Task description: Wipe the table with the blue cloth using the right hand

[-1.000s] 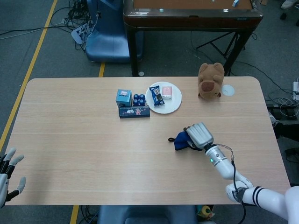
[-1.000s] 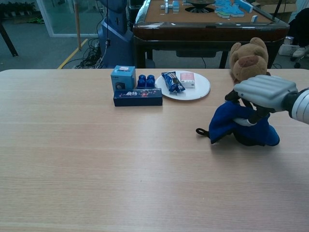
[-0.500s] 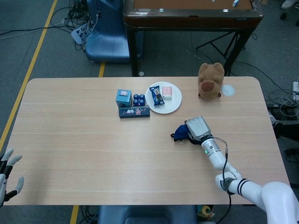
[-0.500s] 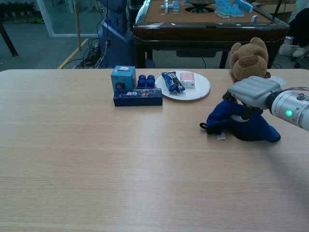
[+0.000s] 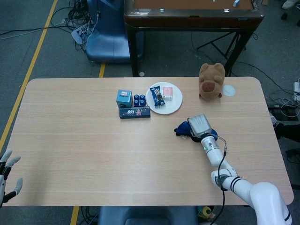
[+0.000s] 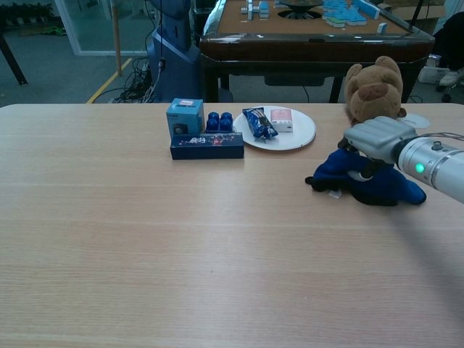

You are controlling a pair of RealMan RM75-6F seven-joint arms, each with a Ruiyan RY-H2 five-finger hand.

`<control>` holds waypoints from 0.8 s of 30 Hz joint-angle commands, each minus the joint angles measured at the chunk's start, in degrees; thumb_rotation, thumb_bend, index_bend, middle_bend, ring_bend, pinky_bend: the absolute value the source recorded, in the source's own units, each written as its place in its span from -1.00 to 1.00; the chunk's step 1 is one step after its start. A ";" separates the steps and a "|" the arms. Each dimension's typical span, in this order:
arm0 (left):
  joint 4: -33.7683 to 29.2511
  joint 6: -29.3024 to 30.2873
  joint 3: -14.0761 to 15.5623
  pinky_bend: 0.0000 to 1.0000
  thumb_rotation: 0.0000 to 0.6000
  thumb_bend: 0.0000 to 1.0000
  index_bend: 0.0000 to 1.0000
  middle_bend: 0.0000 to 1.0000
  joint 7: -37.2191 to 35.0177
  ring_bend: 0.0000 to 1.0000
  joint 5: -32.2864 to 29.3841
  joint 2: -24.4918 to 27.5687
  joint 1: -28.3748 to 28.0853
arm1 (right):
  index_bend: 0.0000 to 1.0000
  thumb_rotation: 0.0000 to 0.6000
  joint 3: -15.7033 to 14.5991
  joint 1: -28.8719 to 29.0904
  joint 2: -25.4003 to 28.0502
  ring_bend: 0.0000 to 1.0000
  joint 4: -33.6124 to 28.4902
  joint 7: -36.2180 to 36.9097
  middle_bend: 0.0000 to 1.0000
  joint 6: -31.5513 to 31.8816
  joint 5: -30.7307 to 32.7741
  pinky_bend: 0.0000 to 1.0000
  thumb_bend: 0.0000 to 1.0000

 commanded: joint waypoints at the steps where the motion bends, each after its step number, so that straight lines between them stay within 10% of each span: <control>1: -0.06 -0.11 0.03 -0.93 1.00 -0.18 -0.64 -0.96 0.13 -0.89 -0.01 0.00 -0.03 | 0.38 1.00 -1.12 -0.18 0.63 0.14 -3.03 3.23 0.15 -0.37 -1.83 0.53 0.30; 15: 0.00 0.12 0.09 -0.93 1.00 -0.18 -0.64 -0.96 0.13 -0.89 0.59 -0.17 -0.06 | 0.38 1.00 -6.84 -1.51 5.68 0.14 -20.21 10.90 0.15 0.90 -9.97 0.53 0.30; 24: 0.01 0.45 0.11 -0.93 1.00 -0.18 -0.64 -0.96 -0.17 -0.89 0.73 -0.09 0.12 | 0.39 1.00 -5.75 -1.86 5.76 0.14 -14.17 8.92 0.16 0.81 -7.40 0.53 0.30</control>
